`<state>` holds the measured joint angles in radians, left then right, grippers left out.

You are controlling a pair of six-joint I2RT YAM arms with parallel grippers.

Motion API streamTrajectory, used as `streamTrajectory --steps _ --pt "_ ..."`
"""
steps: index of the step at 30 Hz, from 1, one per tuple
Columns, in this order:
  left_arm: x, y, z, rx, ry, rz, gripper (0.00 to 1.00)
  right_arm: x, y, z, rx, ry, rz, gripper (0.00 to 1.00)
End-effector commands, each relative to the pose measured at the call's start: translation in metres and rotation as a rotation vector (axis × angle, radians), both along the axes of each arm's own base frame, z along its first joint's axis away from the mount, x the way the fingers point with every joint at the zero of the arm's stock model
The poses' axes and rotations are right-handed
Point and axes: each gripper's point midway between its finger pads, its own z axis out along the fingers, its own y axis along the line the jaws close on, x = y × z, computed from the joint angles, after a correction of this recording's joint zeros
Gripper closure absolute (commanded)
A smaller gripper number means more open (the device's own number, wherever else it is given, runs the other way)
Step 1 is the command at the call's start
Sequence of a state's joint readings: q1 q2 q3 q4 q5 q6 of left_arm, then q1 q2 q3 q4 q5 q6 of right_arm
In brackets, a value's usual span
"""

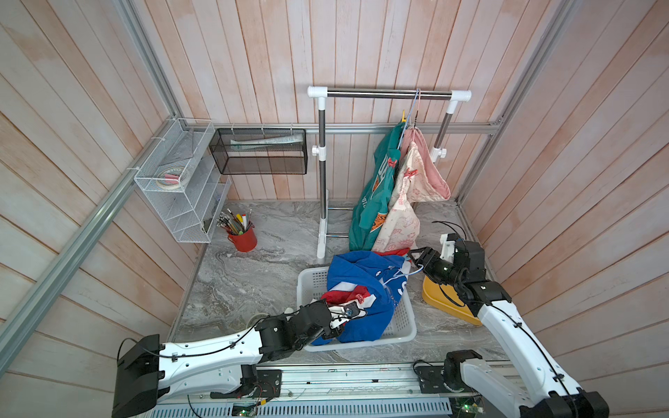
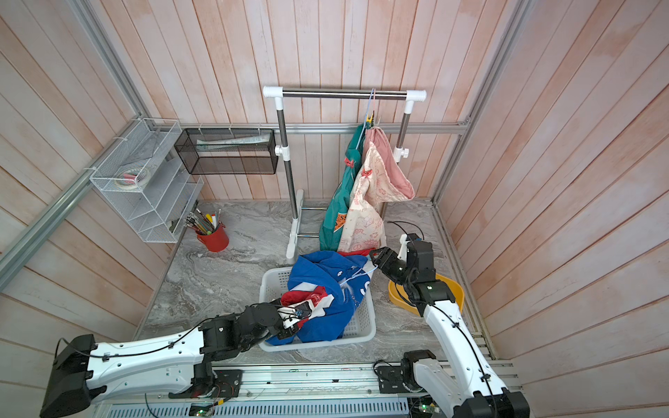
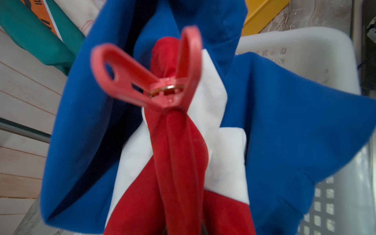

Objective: Remove the clothespins securing jackets to the hanger
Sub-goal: Adjust the jacket in the basket, then remove the clothespin from the hanger.

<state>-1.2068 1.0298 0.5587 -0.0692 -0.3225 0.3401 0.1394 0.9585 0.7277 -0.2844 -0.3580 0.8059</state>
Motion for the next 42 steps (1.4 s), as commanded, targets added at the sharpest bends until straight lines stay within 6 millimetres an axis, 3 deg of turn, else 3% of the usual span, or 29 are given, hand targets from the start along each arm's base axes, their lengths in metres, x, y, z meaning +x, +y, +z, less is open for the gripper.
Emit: streamTrajectory --steps 1,13,21,42 --pt "-0.007 -0.003 -0.013 0.017 0.035 -0.019 1.00 0.004 0.001 0.007 -0.006 -0.022 0.018 0.34" --pt "-0.022 -0.012 -0.024 0.036 0.064 -0.069 1.00 0.015 -0.010 0.005 0.016 0.010 -0.019 0.44" --pt "-0.028 -0.015 -0.028 0.048 0.071 -0.089 1.00 0.022 -0.005 0.008 0.044 0.017 0.000 0.49" --pt "-0.035 -0.018 -0.036 0.080 0.074 -0.110 1.00 0.012 -0.011 -0.012 0.024 0.082 -0.033 0.74"
